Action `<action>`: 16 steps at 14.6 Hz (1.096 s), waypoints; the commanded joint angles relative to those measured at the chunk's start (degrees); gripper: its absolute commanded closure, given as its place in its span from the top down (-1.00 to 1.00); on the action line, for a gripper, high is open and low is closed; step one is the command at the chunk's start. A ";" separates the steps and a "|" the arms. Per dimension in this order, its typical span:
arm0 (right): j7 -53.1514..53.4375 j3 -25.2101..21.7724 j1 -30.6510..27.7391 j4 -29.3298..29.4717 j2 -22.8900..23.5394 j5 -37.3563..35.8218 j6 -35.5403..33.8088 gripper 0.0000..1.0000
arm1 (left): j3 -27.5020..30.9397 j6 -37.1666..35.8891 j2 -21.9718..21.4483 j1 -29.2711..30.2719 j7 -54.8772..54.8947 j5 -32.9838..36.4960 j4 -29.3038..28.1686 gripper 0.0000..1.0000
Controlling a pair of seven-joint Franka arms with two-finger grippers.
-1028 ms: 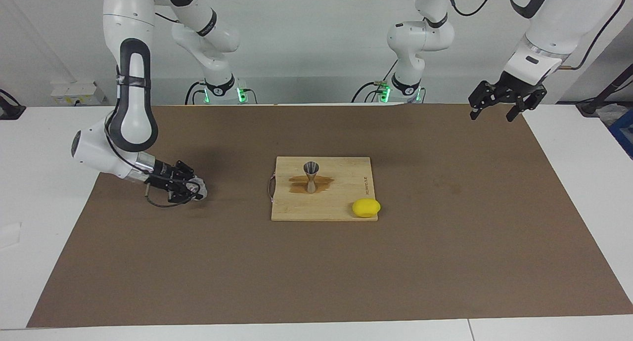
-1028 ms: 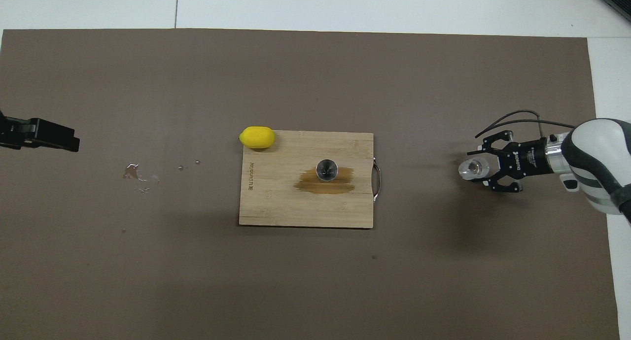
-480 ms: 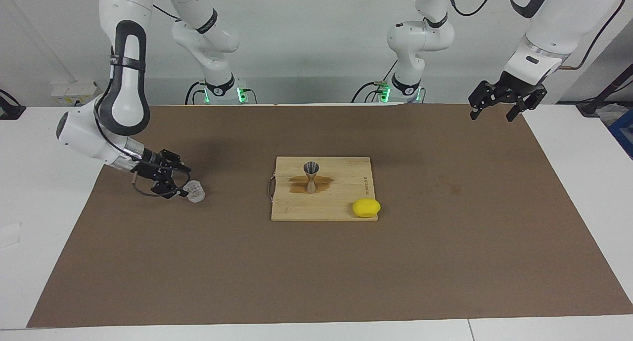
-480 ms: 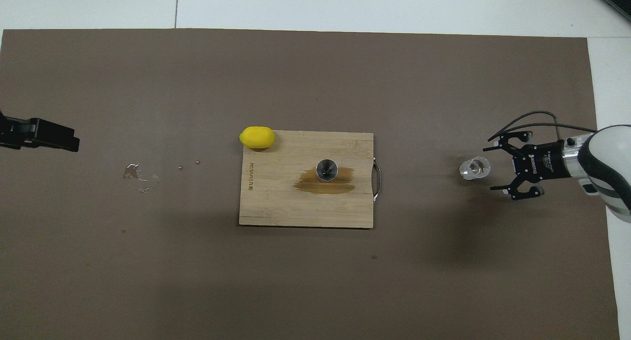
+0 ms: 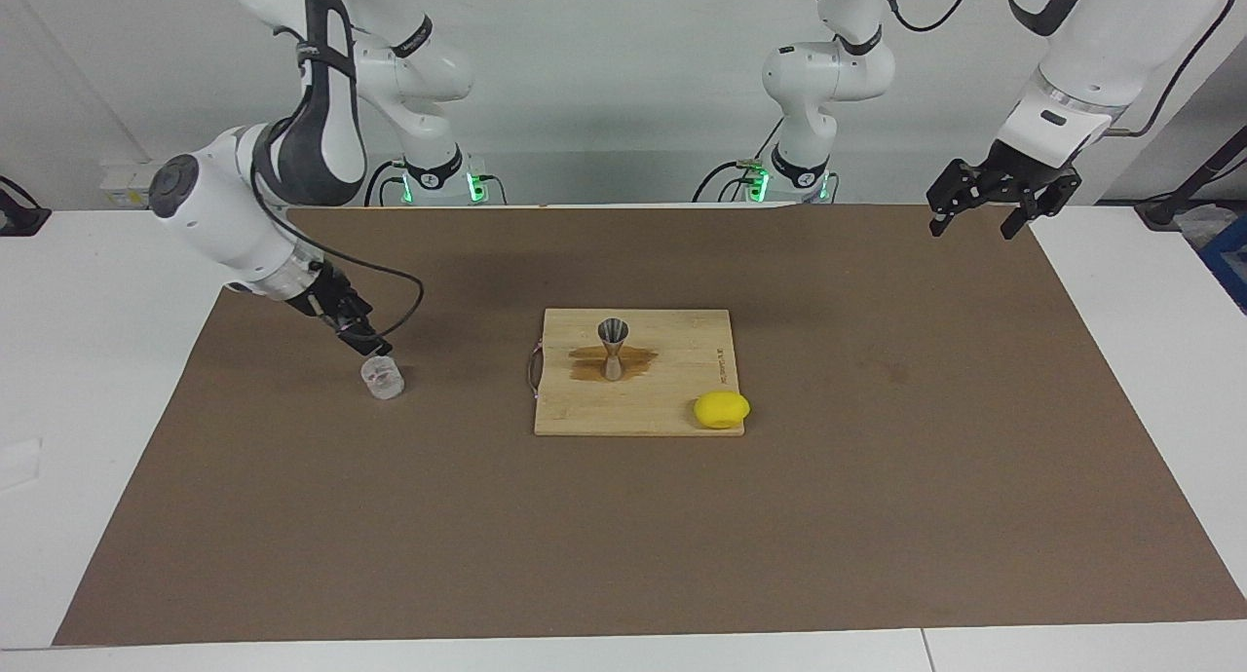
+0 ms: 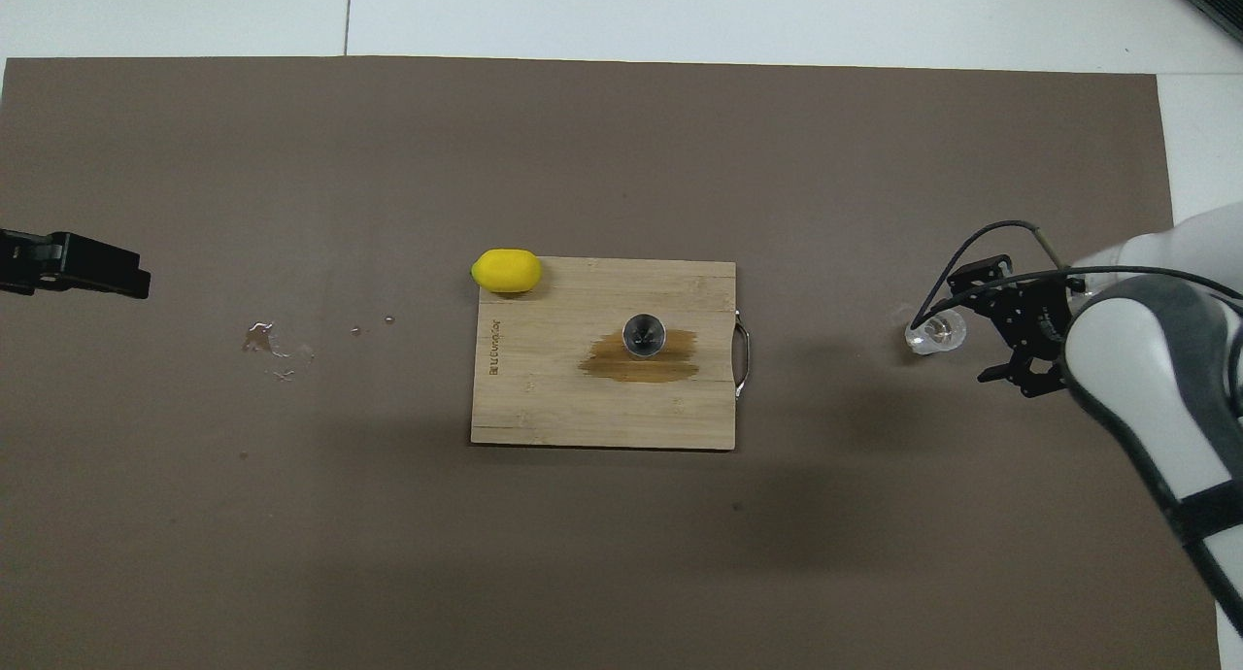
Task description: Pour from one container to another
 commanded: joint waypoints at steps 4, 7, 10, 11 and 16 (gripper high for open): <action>-15.63 0.31 4.46 3.62 -3.47 -9.35 -0.08 0.98 | -0.12 -0.69 0.06 0.35 -0.27 2.84 0.93 1.00; -24.60 0.23 4.28 8.53 -4.18 -11.02 -3.15 0.98 | -0.30 -0.69 0.06 0.35 -0.35 2.84 0.93 1.00; -25.50 0.22 3.67 14.68 -4.10 -14.87 -7.01 0.98 | -0.30 -0.51 0.06 0.35 -0.36 2.84 0.93 1.00; -25.50 0.23 3.58 16.27 -4.10 -16.03 -8.16 0.98 | -0.30 -0.25 0.06 0.35 -0.44 2.84 0.85 1.00; -25.68 -0.13 3.14 22.78 -2.87 -15.16 -14.75 0.98 | -0.30 0.10 0.06 0.35 -0.62 2.84 0.84 1.00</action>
